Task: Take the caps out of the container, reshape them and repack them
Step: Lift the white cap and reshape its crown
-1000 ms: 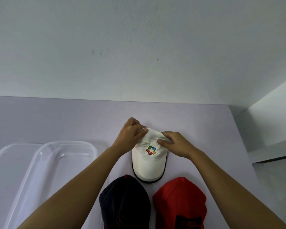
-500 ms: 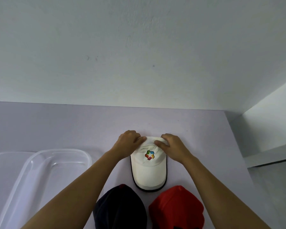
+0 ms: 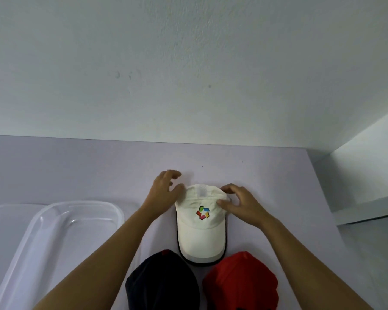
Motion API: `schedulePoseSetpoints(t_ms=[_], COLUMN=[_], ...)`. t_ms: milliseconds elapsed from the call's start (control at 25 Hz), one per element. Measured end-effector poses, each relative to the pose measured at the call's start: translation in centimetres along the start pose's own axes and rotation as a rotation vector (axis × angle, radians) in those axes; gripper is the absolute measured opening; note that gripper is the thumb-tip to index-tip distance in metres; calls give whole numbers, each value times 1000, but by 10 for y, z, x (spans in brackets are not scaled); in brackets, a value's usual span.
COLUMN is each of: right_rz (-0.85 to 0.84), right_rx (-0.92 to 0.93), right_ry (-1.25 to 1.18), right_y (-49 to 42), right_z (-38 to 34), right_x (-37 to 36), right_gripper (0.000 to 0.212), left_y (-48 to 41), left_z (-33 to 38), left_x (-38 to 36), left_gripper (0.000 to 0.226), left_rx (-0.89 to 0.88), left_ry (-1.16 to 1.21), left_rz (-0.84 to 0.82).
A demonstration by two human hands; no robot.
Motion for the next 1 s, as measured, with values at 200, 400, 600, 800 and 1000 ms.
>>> schedulePoseSetpoints(t_ms=[200,400,600,800,1000], right_rz=[-109,-49,-119,27,221], right_rx=[15,1,34,-121,-94], right_ry=[235,188,-79,-78,-7], right_y=[-3,-5,-1,-9,-6], right_z=[6,-7,-25,-11,-18], right_x=[-9,-14,-13,-8,7], right_gripper=[62,48,24,24,26], left_y=[18,14,0,-6,0], left_z=[-13,-5,13,1,-1], left_x=[-23,-26,-11,-11,-3], left_gripper=[47,25,38,48,31], left_rx=[130,113,40,120,121], left_ry=[250,179,8,-28,75], left_rz=[-366,-339,-267,-249,-50])
Point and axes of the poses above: each hand's wrist, its own y-axis away from the middle knuckle, its own x-axis out of the back of the hand, z = x × y, the point moved 7 cm from there along -y, towards the middle knuckle, and after that the axes turned 13 degrees about -x, right-handed, at the moved point
